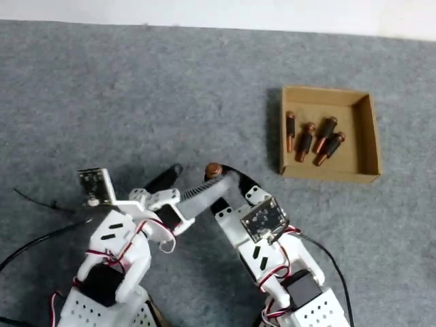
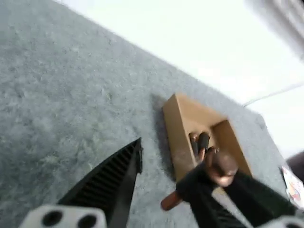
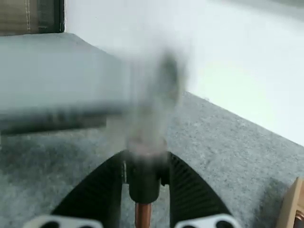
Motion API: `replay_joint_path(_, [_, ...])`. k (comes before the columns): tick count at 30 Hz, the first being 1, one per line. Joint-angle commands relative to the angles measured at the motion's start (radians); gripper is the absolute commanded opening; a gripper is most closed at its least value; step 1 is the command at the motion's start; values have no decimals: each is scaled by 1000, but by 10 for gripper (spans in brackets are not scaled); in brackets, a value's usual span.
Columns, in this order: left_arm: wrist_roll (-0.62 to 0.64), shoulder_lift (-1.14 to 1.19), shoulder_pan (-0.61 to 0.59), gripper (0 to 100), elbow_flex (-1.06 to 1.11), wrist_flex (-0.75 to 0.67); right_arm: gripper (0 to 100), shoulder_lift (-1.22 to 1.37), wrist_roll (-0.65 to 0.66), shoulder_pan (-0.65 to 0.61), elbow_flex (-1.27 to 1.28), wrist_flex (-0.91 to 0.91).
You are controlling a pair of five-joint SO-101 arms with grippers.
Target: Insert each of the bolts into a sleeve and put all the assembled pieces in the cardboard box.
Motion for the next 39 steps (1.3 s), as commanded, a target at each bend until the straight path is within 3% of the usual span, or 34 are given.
replay_joint_path(1, [17, -12, -13, 532, -65, -14, 5, -18, 3, -7, 137, 18])
replay_joint_path(9, [18, -12, -101, 494, -53, -9, 5, -19, 5, -5, 137, 18])
replay_joint_path(11, [18, -12, -148, 367, -33, -9, 5, -19, 5, -5, 137, 18])
replay_joint_path(14, [17, -12, -219, 30, -1, -17, 5, -19, 5, -5, 137, 18])
replay_joint_path(15, [17, -12, -242, 0, 4, -28, 5, -19, 5, -5, 137, 18])
replay_joint_path(17, [14, -12, -266, 72, 25, -78, 5, -19, 5, -5, 137, 18])
replay_joint_path(20, [12, -12, -294, 0, 68, -153, 5, -19, 6, -5, 137, 18])
replay_joint_path(25, [12, -10, -338, 6, 145, -298, 5, -19, 6, -5, 137, 18])
replay_joint_path(31, [12, -10, -369, 6, 145, -301, 5, -27, 6, 4, 137, 18])
replay_joint_path(39, [12, -10, -369, 6, 145, -299, 5, -27, 2, 125, 136, 5])
